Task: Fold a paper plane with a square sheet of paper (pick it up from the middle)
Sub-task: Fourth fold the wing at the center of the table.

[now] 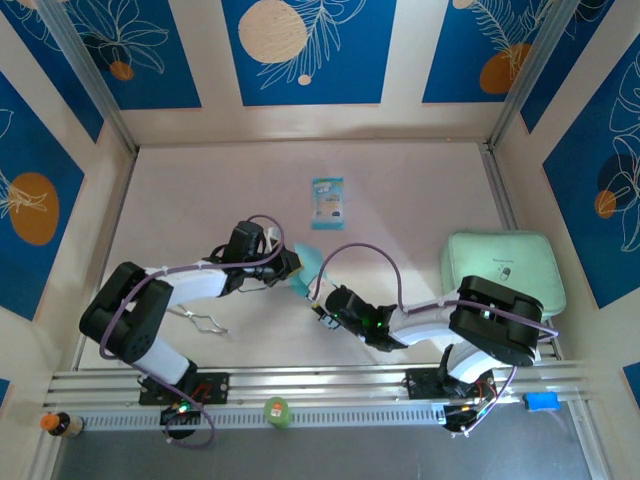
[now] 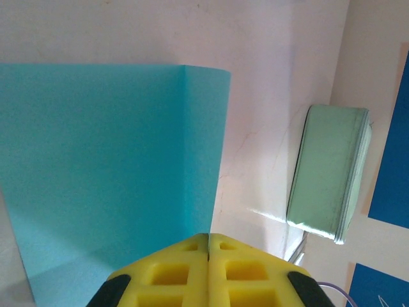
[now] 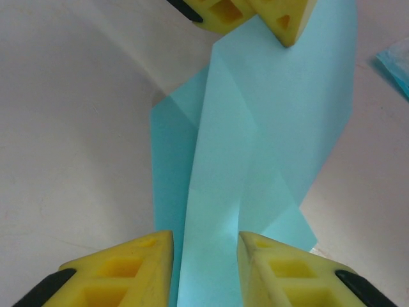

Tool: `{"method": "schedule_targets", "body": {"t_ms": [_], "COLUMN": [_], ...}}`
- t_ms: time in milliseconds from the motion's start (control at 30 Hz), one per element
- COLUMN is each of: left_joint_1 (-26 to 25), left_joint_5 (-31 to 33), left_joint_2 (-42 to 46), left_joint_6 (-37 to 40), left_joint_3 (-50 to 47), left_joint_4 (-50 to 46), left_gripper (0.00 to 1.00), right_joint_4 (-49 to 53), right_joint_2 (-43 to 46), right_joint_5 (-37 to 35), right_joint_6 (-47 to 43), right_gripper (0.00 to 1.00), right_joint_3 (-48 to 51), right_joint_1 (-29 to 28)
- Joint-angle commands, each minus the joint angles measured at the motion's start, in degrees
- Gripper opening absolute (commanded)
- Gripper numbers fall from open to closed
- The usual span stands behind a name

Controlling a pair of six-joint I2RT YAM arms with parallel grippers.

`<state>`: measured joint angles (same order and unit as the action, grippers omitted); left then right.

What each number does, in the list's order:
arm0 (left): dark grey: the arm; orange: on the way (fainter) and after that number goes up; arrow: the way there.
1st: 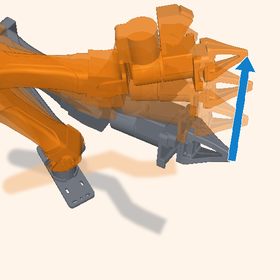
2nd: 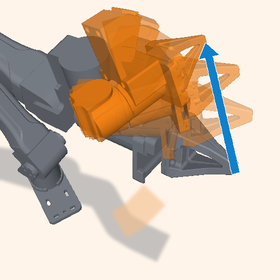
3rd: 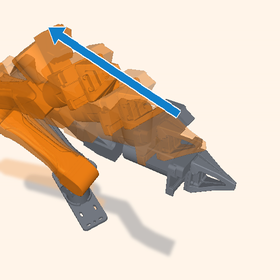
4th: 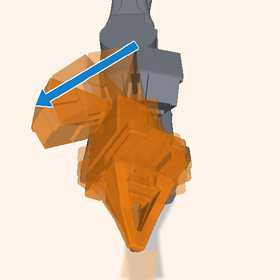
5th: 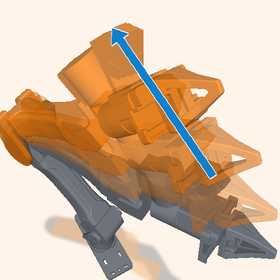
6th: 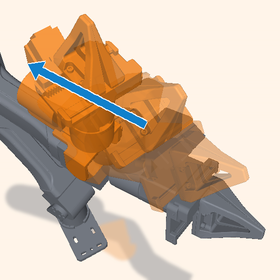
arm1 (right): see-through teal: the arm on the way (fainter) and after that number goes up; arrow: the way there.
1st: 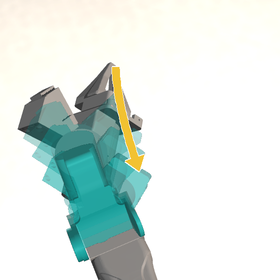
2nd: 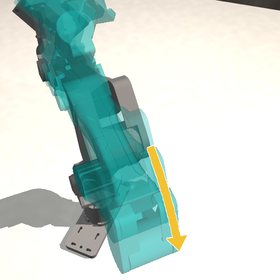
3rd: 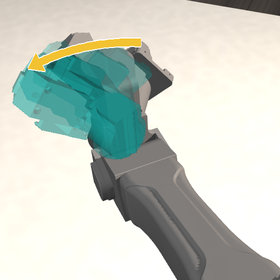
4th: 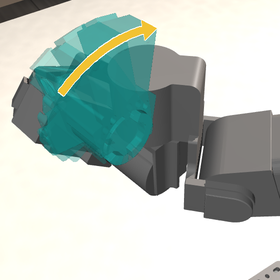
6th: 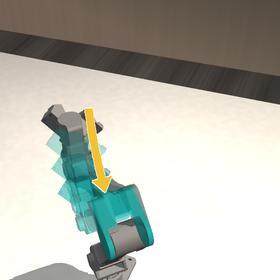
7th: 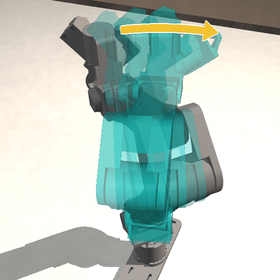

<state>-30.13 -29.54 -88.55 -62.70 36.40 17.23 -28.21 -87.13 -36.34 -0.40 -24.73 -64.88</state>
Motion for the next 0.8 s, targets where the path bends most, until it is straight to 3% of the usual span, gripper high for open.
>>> {"method": "schedule_targets", "body": {"t_ms": [0, 200, 767], "left_joint_1": [-0.28, -0.28, -0.28], "left_joint_5": [0.01, 0.23, 1.66], "left_joint_2": [1.28, 1.37, 2.05], "left_joint_6": [0.29, 0.18, -0.05], "left_joint_3": [0.6, 0.53, -0.16], "left_joint_4": [-1.03, -1.11, -2.12], "left_gripper": [0.06, 0.06, 0.07], "right_joint_4": [-0.29, 0.2, -0.31], "right_joint_2": [-0.45, -1.15, -0.5], "right_joint_5": [-1.92, -4.6, -4.75], "right_joint_6": [0.8, 0.04, 2.12], "right_gripper": [0.34, 0.34, 0.17], "right_joint_3": [-0.52, -1.17, -0.38], "right_joint_1": [-0.42, -0.97, -1.26]}}
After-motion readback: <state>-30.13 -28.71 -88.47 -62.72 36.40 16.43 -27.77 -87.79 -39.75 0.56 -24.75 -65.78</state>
